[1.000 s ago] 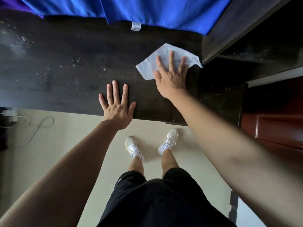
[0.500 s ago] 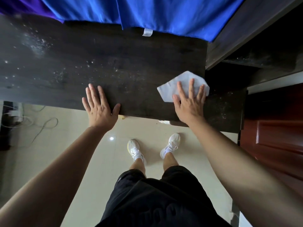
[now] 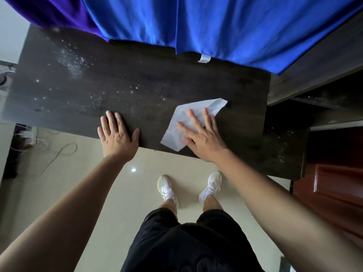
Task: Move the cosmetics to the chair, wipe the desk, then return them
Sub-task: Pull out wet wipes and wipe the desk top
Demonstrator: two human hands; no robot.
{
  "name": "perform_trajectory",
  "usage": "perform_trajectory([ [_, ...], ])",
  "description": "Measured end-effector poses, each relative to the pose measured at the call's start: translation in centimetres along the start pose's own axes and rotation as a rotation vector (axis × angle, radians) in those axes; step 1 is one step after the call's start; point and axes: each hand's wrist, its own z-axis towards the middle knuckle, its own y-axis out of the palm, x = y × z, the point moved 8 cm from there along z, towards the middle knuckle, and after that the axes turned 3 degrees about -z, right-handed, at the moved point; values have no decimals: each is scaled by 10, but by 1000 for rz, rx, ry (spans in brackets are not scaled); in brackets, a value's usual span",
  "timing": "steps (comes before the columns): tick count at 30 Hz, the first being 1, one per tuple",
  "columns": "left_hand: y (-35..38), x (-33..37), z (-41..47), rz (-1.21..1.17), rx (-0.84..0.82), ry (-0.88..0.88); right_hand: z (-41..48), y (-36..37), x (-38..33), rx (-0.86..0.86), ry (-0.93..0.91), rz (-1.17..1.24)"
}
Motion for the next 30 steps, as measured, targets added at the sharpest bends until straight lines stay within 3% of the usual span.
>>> perform_trajectory([
  [4, -2, -2, 0, 3, -5, 33, 25, -12, 66, -61, 309, 59],
  [7, -4, -6, 2, 26, -14, 63, 74, -28, 62, -74, 433, 99],
  [11, -5, -11, 8, 45, -31, 101, 122, -32, -29, -78, 232, 37],
  [14, -3, -14, 8, 14, -47, 113, 99, -17, -95, -46, 11, -10],
  [19, -1, -17, 9, 10, -52, 124, 10, 12, -74, 4, -99, -41],
  [22, 1, -17, 10, 33, -54, 147, -33, 24, -13, -15, 90, -28],
  [26, 1, -17, 11, 40, -67, 147, -61, 23, 71, -37, 522, 91],
  [30, -1, -13, 11, 63, -77, 116, -29, 5, 77, 9, 763, 253],
])
